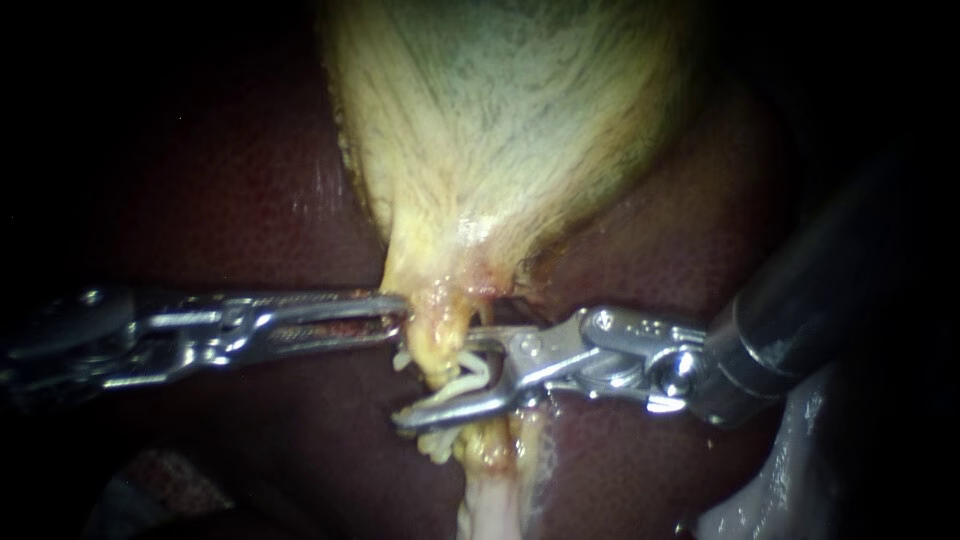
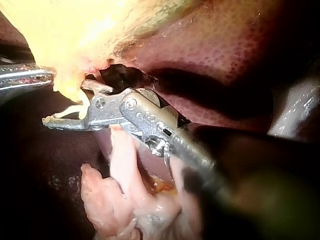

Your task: Clipping third clip left tube

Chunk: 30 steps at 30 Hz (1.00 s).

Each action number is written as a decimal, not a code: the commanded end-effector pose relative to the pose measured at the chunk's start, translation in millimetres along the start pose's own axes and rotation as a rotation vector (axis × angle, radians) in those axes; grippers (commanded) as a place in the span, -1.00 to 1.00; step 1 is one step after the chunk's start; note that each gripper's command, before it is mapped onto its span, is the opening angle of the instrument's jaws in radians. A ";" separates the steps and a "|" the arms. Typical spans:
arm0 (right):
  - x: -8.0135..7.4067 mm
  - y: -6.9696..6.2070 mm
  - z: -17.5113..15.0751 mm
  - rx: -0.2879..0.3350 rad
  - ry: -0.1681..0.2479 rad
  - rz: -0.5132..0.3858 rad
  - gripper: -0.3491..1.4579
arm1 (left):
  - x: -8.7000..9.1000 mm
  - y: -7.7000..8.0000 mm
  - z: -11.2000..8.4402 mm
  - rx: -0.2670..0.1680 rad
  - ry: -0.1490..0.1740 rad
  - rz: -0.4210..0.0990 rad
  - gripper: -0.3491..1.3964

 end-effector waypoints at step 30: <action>-0.7 0.7 -1.0 -0.039 0.024 0.267 -1.00 | 0.0 -0.1 0.2 -0.001 -0.001 0.000 -1.00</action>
